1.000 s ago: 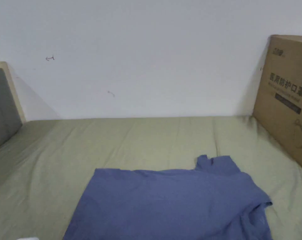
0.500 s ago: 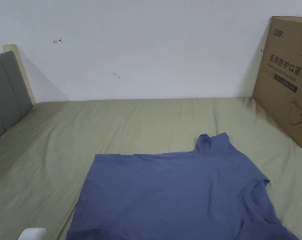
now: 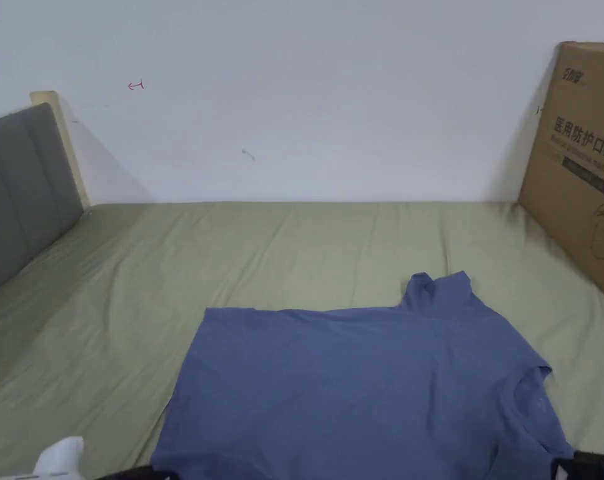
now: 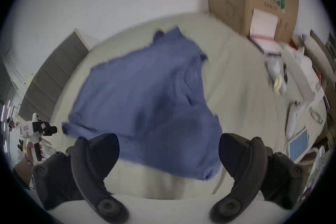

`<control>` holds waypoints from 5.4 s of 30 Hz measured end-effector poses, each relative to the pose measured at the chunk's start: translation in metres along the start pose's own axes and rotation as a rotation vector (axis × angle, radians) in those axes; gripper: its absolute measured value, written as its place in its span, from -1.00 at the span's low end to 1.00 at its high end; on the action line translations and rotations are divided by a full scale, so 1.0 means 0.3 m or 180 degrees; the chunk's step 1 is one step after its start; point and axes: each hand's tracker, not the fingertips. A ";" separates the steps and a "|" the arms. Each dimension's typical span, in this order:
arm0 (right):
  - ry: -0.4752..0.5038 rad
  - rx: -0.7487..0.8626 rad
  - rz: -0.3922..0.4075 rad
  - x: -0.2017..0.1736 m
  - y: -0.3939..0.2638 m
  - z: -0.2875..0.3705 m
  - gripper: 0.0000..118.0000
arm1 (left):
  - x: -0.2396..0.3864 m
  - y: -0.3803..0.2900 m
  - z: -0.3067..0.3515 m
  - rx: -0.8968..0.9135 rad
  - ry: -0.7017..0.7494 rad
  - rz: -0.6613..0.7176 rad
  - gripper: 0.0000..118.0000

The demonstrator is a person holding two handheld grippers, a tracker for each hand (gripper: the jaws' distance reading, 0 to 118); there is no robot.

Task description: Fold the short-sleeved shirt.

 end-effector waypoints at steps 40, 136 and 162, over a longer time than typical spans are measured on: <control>0.0448 0.0780 -0.0256 -0.130 0.000 0.048 -1.00 | 0.024 -0.040 -0.203 -0.0676 0.1229 -0.1015 -0.85; 0.0493 0.1325 0.0010 -0.111 0.104 -0.010 -1.00 | 0.143 0.293 -0.329 -0.0381 0.1212 -0.0629 -0.92; 0.0253 0.0532 -0.0821 0.143 0.190 -0.262 0.02 | 0.162 0.288 -0.493 -0.0335 0.1562 -0.1311 -0.89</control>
